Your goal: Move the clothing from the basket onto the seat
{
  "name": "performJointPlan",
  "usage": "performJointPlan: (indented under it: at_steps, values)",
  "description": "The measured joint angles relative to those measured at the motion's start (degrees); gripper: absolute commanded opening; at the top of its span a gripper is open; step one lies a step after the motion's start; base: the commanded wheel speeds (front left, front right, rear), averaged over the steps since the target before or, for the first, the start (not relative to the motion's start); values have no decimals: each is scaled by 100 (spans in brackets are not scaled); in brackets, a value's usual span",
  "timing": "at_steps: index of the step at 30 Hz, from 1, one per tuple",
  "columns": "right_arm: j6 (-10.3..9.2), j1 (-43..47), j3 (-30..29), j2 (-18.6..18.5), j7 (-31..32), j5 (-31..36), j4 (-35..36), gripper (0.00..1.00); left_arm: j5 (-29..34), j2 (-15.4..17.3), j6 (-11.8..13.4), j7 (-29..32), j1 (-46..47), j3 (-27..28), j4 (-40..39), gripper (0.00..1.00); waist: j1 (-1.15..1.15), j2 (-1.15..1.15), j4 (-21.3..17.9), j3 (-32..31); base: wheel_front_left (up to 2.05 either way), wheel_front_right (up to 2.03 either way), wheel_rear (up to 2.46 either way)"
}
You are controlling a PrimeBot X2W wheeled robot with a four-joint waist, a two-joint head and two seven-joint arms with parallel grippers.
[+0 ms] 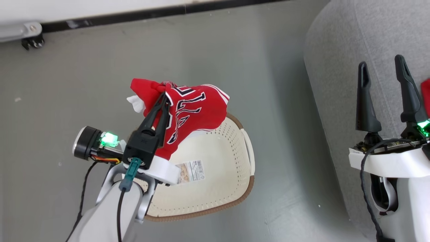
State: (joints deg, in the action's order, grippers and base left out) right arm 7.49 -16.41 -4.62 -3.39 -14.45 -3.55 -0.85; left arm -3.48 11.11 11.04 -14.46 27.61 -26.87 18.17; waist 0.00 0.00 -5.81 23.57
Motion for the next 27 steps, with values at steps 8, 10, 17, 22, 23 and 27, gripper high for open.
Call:
performJointPlan:
  at_steps: [8,10,17,22,23,27]
  values:
    - [0,176,107,-66,0,5,-188,100,-53,172,-169,0,-27,56,-135,0,0,0,51,-389,0,0,0]
    - [0,218,137,-82,0,12,-230,100,-111,187,-249,0,-31,56,-146,0,0,0,63,-486,0,0,0]
    - [0,232,352,-197,0,47,-403,100,-180,360,-437,0,-36,43,-155,0,0,0,101,-828,0,0,0]
    - [0,285,572,-358,23,59,-520,100,-193,514,-564,0,-36,52,-193,0,0,0,135,-1072,0,0,0]
    - [0,309,622,-399,33,62,-542,100,-193,545,-616,0,-35,53,-202,0,0,0,142,-1121,0,0,0]
    - [0,356,822,-541,99,62,-659,100,-198,614,-728,8,-25,51,-260,0,0,0,169,-1314,0,0,0]
